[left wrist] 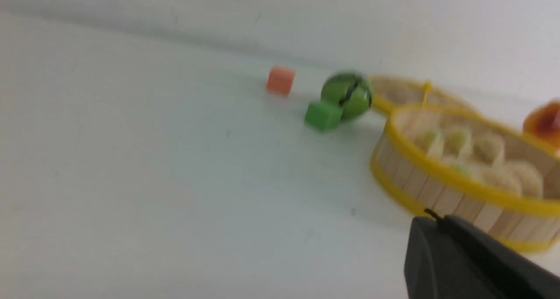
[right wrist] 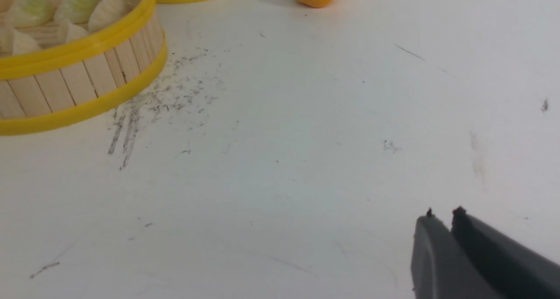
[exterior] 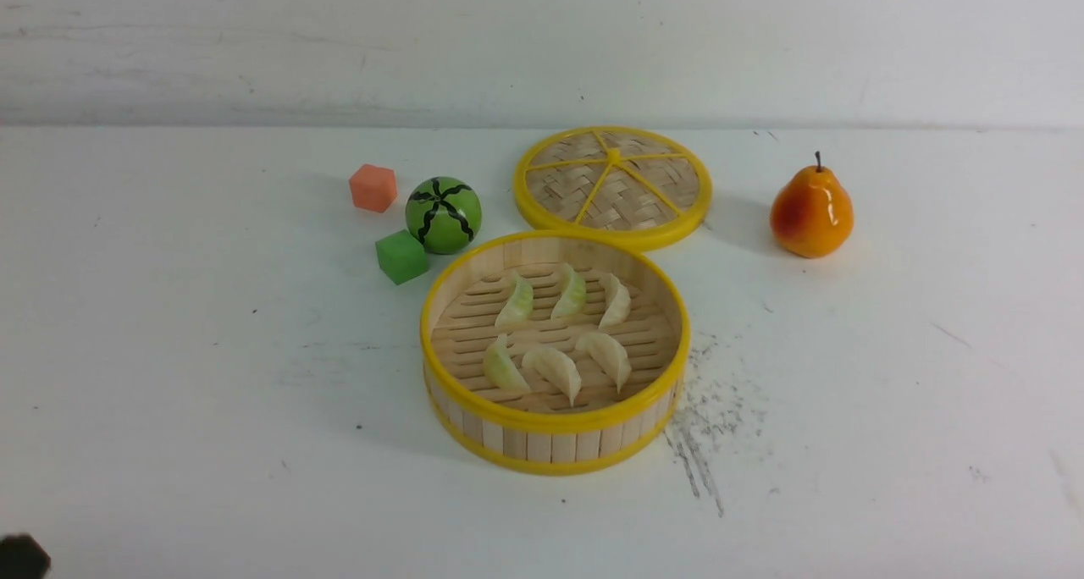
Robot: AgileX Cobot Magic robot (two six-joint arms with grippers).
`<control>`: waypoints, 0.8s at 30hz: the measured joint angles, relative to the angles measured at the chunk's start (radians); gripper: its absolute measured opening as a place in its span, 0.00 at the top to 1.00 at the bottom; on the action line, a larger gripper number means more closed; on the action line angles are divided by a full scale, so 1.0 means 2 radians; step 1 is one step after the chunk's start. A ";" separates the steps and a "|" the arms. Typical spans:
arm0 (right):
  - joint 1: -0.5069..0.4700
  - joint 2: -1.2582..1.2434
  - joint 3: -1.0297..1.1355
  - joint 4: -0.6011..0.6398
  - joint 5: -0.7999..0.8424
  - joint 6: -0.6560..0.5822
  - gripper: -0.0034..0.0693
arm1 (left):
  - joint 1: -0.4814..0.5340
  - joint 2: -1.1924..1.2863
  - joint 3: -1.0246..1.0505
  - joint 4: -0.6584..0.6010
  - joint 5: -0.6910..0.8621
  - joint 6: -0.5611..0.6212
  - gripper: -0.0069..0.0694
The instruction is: Put the dumplings into the steamer on the white table.
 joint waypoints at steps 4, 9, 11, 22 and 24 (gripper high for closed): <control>0.000 0.000 0.000 0.000 0.000 0.000 0.88 | 0.014 0.000 0.002 0.032 0.067 -0.036 0.93; 0.000 0.000 0.000 0.000 0.000 0.000 0.87 | 0.015 0.000 0.002 0.078 0.067 -0.073 0.93; 0.000 0.000 0.000 0.000 0.000 0.000 0.86 | 0.015 0.000 0.002 0.087 0.067 -0.076 0.93; 0.000 0.000 0.000 0.000 0.000 0.000 0.83 | 0.015 0.000 0.002 0.091 0.065 -0.077 0.93; 0.000 0.000 0.000 0.000 0.000 0.000 0.83 | 0.015 0.000 0.002 0.091 0.065 -0.077 0.93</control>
